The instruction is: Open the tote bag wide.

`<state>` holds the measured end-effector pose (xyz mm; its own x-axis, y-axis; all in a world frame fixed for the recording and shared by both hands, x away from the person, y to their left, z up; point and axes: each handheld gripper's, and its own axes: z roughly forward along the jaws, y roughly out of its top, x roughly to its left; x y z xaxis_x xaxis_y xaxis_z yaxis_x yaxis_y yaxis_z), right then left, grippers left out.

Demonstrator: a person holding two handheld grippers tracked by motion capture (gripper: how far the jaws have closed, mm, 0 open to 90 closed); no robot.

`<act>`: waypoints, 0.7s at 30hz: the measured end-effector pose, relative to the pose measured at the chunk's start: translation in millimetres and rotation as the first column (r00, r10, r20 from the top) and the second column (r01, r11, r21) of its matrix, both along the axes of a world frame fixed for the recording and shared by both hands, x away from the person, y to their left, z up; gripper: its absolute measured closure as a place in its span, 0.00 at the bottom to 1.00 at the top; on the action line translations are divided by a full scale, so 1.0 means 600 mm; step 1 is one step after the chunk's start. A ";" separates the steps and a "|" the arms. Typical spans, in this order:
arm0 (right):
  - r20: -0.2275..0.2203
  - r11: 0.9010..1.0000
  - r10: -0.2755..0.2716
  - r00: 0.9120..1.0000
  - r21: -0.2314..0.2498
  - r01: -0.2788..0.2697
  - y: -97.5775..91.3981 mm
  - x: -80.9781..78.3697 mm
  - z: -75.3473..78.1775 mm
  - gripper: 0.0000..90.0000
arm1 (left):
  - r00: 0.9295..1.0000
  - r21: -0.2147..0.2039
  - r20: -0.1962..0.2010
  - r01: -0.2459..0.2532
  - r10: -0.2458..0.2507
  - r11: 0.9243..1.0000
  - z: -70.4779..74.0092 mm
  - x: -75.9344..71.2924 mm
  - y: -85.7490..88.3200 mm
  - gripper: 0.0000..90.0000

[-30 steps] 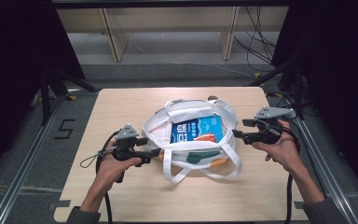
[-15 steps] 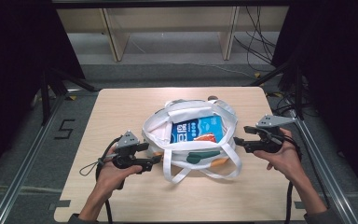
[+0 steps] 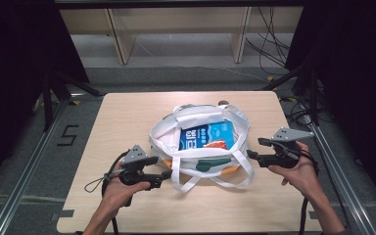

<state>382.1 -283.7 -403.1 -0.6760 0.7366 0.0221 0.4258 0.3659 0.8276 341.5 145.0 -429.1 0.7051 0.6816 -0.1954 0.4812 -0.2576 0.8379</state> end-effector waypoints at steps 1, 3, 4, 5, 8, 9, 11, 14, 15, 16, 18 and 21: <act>0.005 1.000 0.007 1.000 0.000 -0.007 -0.001 -0.002 -0.001 0.39 | 1.000 -0.004 0.005 -0.001 0.001 1.000 -0.003 -0.002 -0.001 0.28; 0.001 1.000 -0.002 1.000 0.010 0.002 -0.003 -0.008 -0.005 0.39 | 1.000 0.007 0.009 0.004 -0.005 1.000 -0.005 -0.006 0.000 0.28; 0.012 1.000 0.009 1.000 -0.002 -0.009 -0.005 -0.010 -0.008 0.37 | 1.000 0.001 0.007 0.008 -0.008 1.000 -0.008 -0.008 0.000 0.28; 0.012 1.000 0.009 1.000 -0.002 -0.009 -0.005 -0.010 -0.008 0.37 | 1.000 0.006 0.007 0.009 -0.009 1.000 -0.008 -0.009 0.000 0.28; -0.014 1.000 -0.005 1.000 0.002 0.005 -0.005 -0.018 -0.010 0.35 | 1.000 0.000 0.013 0.006 -0.006 1.000 -0.013 -0.014 -0.001 0.28; -0.004 1.000 0.001 1.000 -0.002 -0.001 -0.007 -0.017 -0.011 0.35 | 1.000 0.003 0.013 0.011 -0.011 1.000 -0.014 -0.017 0.000 0.28; 0.004 1.000 0.006 1.000 -0.008 -0.006 -0.008 -0.019 -0.014 0.35 | 1.000 0.002 0.016 0.005 -0.005 1.000 -0.015 -0.019 0.000 0.28; -0.019 1.000 -0.001 1.000 0.002 0.001 -0.010 -0.028 -0.017 0.35 | 1.000 0.022 0.011 0.001 -0.001 1.000 -0.017 -0.025 0.003 0.28; -0.017 1.000 -0.001 1.000 0.008 0.001 -0.010 -0.029 -0.020 0.35 | 1.000 0.019 0.011 0.007 -0.008 1.000 -0.019 -0.025 0.003 0.28; -0.016 1.000 0.003 1.000 -0.004 -0.003 -0.012 -0.030 -0.020 0.35 | 1.000 0.014 0.009 0.007 -0.007 1.000 -0.022 -0.027 0.003 0.28; -0.037 1.000 -0.007 0.999 -0.002 0.007 -0.012 -0.036 -0.024 0.35 | 1.000 0.019 0.008 0.011 -0.011 1.000 -0.025 -0.029 0.003 0.28; -0.034 1.000 -0.006 0.999 -0.008 0.006 -0.015 -0.040 -0.031 0.35 | 1.000 0.025 0.014 0.014 -0.015 1.000 -0.030 -0.034 0.003 0.28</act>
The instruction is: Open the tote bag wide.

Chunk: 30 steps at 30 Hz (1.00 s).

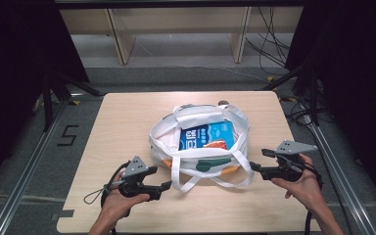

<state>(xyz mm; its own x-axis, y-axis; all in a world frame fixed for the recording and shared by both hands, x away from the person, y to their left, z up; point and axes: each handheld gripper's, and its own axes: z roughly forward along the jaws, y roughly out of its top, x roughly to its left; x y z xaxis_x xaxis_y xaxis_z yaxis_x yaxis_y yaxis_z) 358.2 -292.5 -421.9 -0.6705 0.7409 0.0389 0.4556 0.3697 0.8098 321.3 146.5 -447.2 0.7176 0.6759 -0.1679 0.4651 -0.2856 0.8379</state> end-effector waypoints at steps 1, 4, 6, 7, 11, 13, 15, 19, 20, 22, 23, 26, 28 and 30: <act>0.008 1.000 -0.002 1.000 0.007 0.002 0.000 -0.002 -0.003 0.35 | 1.000 -0.002 0.002 0.005 -0.005 1.000 -0.002 0.000 0.001 0.28; 0.027 1.000 -0.005 1.000 0.007 0.005 -0.004 -0.003 -0.007 0.35 | 1.000 -0.010 -0.008 -0.001 0.001 1.000 -0.008 -0.004 0.002 0.28; -0.003 1.000 -0.018 1.000 0.018 0.018 -0.003 -0.009 -0.011 0.35 | 1.000 -0.005 -0.008 -0.004 0.004 1.000 -0.013 -0.008 0.004 0.28; -0.012 0.999 -0.026 1.000 0.020 0.026 -0.005 -0.013 -0.016 0.35 | 1.000 -0.016 -0.005 0.004 -0.004 1.000 -0.017 -0.008 0.005 0.28; 0.010 1.000 -0.009 1.000 0.004 0.009 -0.008 -0.015 -0.023 0.35 | 1.000 -0.021 -0.020 -0.005 0.004 1.000 -0.029 -0.013 0.008 0.27; 0.028 1.000 0.000 1.000 -0.011 0.000 -0.008 -0.017 -0.029 0.34 | 1.000 -0.005 -0.016 -0.001 0.001 1.000 -0.033 -0.015 0.010 0.26; 0.008 1.000 0.002 1.000 -0.008 -0.002 -0.007 -0.022 -0.034 0.34 | 1.000 -0.012 -0.025 -0.004 0.004 1.000 -0.035 -0.018 0.011 0.26; 0.001 1.000 0.003 1.000 -0.009 -0.003 -0.009 -0.025 -0.045 0.33 | 1.000 -0.009 -0.003 0.001 -0.001 1.000 -0.040 -0.019 0.013 0.26; -0.012 1.000 -0.003 1.000 -0.003 0.003 -0.009 -0.027 -0.047 0.33 | 1.000 -0.003 -0.004 -0.002 0.002 1.000 -0.041 -0.020 0.013 0.26; -0.027 1.000 -0.007 1.000 -0.006 0.007 -0.009 -0.032 -0.053 0.33 | 1.000 0.009 0.001 -0.006 0.006 1.000 -0.047 -0.024 0.013 0.26; -0.034 1.000 -0.011 0.999 -0.003 0.011 -0.009 -0.035 -0.055 0.33 | 1.000 0.012 -0.004 -0.012 0.012 1.000 -0.050 -0.026 0.012 0.25; -0.047 1.000 -0.013 0.999 -0.004 0.013 -0.012 -0.042 -0.062 0.33 | 1.000 0.026 -0.005 -0.016 0.016 1.000 -0.058 -0.033 0.010 0.25; -0.040 1.000 -0.010 0.999 -0.002 0.010 -0.016 -0.045 -0.067 0.33 | 1.000 0.029 -0.005 -0.016 0.016 0.999 -0.061 -0.037 0.010 0.25; -0.052 1.000 -0.023 0.998 0.001 0.023 -0.019 -0.052 -0.071 0.33 | 1.000 0.041 -0.004 -0.021 0.021 0.999 -0.063 -0.040 0.013 0.25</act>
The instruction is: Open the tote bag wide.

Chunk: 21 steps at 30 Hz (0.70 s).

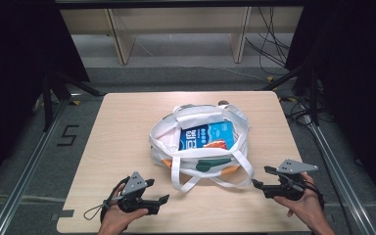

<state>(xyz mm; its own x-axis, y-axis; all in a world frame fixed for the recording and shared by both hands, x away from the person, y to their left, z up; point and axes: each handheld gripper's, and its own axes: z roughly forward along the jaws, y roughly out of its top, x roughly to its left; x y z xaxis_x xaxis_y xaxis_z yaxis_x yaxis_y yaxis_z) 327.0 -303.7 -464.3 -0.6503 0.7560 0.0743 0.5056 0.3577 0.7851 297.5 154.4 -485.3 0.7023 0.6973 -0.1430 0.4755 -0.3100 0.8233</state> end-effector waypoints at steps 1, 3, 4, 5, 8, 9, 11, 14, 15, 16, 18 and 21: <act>0.012 1.000 0.005 1.000 -0.007 -0.005 -0.003 -0.001 -0.002 0.33 | 1.000 -0.016 -0.004 -0.011 0.011 1.000 -0.002 -0.002 -0.001 0.24; 0.020 1.000 0.011 1.000 -0.017 -0.011 -0.007 -0.005 -0.005 0.33 | 1.000 -0.013 -0.004 -0.009 0.009 1.000 -0.005 -0.007 -0.001 0.24; 0.001 1.000 -0.012 1.000 0.004 0.012 -0.005 -0.013 -0.007 0.33 | 1.000 -0.002 -0.002 -0.008 0.008 1.000 -0.005 -0.010 -0.001 0.24; 0.009 1.000 0.005 1.000 -0.004 -0.005 -0.009 -0.013 -0.008 0.33 | 1.000 0.004 0.002 -0.004 0.004 1.000 -0.005 -0.013 -0.001 0.24; 0.013 1.000 0.009 1.000 -0.002 -0.009 -0.010 -0.022 -0.011 0.33 | 1.000 -0.006 0.010 -0.016 0.016 1.000 -0.007 -0.021 -0.001 0.22; -0.001 1.000 0.000 1.000 0.011 0.000 -0.008 -0.029 -0.012 0.33 | 1.000 -0.004 0.012 -0.013 0.013 1.000 -0.008 -0.022 -0.001 0.22; 0.012 1.000 -0.003 1.000 -0.006 0.003 -0.010 -0.033 -0.013 0.33 | 1.000 -0.005 0.007 -0.018 0.018 1.000 -0.009 -0.025 -0.001 0.22; 0.007 1.000 0.013 1.000 -0.004 -0.013 -0.015 -0.036 -0.013 0.33 | 1.000 -0.002 0.010 -0.021 0.021 1.000 -0.010 -0.026 -0.001 0.22; 0.013 1.000 0.003 1.000 0.000 -0.003 -0.015 -0.038 -0.014 0.33 | 1.000 -0.002 0.009 -0.019 0.020 1.000 -0.011 -0.026 -0.001 0.22; 0.032 1.000 0.012 0.999 -0.014 -0.011 -0.017 -0.037 -0.015 0.33 | 1.000 -0.001 0.005 -0.022 0.022 1.000 -0.011 -0.026 -0.002 0.22; 0.008 1.000 -0.001 1.000 0.009 0.001 -0.016 -0.040 -0.018 0.33 | 1.000 0.003 0.001 -0.019 0.019 1.000 -0.013 -0.024 -0.001 0.21; -0.001 1.000 -0.010 1.000 -0.002 0.010 -0.016 -0.042 -0.021 0.32 | 1.000 0.008 0.005 -0.026 0.026 1.000 -0.013 -0.023 0.001 0.21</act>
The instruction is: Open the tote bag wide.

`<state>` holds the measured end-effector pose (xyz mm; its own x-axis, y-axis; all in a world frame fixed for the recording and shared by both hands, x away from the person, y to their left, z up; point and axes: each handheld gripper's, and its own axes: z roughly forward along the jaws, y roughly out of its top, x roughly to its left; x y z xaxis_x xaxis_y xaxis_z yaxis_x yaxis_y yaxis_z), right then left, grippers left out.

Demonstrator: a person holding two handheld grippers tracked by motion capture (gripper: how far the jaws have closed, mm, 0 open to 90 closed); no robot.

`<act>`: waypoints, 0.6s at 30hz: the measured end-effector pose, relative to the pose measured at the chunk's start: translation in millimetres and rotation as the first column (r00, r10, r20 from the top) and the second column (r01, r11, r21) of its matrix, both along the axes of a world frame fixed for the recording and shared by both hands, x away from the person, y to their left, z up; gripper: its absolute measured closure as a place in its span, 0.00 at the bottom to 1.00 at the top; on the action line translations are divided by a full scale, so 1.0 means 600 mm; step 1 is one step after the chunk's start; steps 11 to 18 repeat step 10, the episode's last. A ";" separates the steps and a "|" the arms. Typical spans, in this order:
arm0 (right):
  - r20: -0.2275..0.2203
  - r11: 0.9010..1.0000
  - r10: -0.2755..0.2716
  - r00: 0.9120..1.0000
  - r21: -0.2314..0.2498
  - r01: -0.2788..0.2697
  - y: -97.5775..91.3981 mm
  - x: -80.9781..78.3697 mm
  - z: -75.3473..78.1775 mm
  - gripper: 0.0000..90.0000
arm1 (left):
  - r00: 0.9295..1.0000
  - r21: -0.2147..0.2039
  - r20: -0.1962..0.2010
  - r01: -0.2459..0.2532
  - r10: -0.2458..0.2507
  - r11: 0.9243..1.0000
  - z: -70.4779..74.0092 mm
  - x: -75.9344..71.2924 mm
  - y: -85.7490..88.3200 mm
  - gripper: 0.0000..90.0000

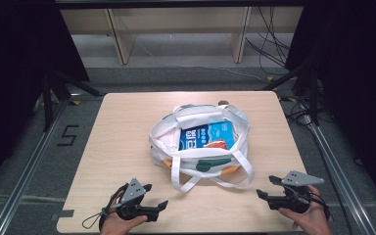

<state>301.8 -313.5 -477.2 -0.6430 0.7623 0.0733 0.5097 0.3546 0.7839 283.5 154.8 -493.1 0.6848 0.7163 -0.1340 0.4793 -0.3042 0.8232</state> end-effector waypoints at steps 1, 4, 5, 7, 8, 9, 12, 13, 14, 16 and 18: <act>-0.012 1.000 0.004 1.000 0.002 -0.004 0.001 0.000 -0.001 0.32 | 1.000 0.016 -0.002 0.001 -0.001 1.000 0.000 0.000 0.002 0.21; 0.020 1.000 0.019 1.000 -0.014 -0.019 -0.001 0.003 -0.002 0.32 | 1.000 -0.007 -0.007 -0.004 0.004 1.000 -0.001 -0.001 -0.001 0.21; 0.018 1.000 0.020 1.000 -0.012 -0.020 -0.001 0.003 -0.002 0.32 | 1.000 0.007 -0.002 0.002 -0.002 1.000 -0.001 0.000 0.000 0.21; 0.015 1.000 0.030 0.999 -0.005 -0.030 -0.002 0.005 -0.003 0.32 | 1.000 0.016 0.004 0.008 -0.008 1.000 -0.001 0.001 0.000 0.21; -0.022 1.000 -0.001 1.000 0.001 0.001 0.001 0.000 -0.002 0.32 | 1.000 0.015 0.003 0.008 -0.008 1.000 -0.002 0.002 0.001 0.21; -0.016 1.000 0.006 1.000 -0.006 -0.006 -0.001 0.002 -0.003 0.32 | 1.000 0.005 -0.002 0.009 -0.009 1.000 -0.003 0.002 -0.001 0.21; 0.001 1.000 0.006 1.000 -0.008 -0.006 -0.002 0.004 -0.004 0.32 | 1.000 0.028 -0.005 0.015 -0.015 0.999 -0.003 0.003 0.001 0.20; 0.001 1.000 0.006 1.000 -0.008 -0.006 -0.002 0.004 -0.004 0.32 | 1.000 0.028 -0.005 0.015 -0.015 0.999 -0.003 0.003 0.001 0.20; 0.001 1.000 0.006 1.000 -0.008 -0.006 -0.002 0.004 -0.004 0.32 | 1.000 0.028 -0.005 0.015 -0.015 0.999 -0.003 0.003 0.001 0.20; 0.001 1.000 0.006 1.000 -0.008 -0.006 -0.002 0.004 -0.004 0.32 | 1.000 0.028 -0.005 0.015 -0.015 0.999 -0.003 0.003 0.001 0.20; 0.001 1.000 0.006 1.000 -0.008 -0.006 -0.002 0.004 -0.004 0.32 | 1.000 0.028 -0.005 0.015 -0.015 0.999 -0.003 0.003 0.001 0.20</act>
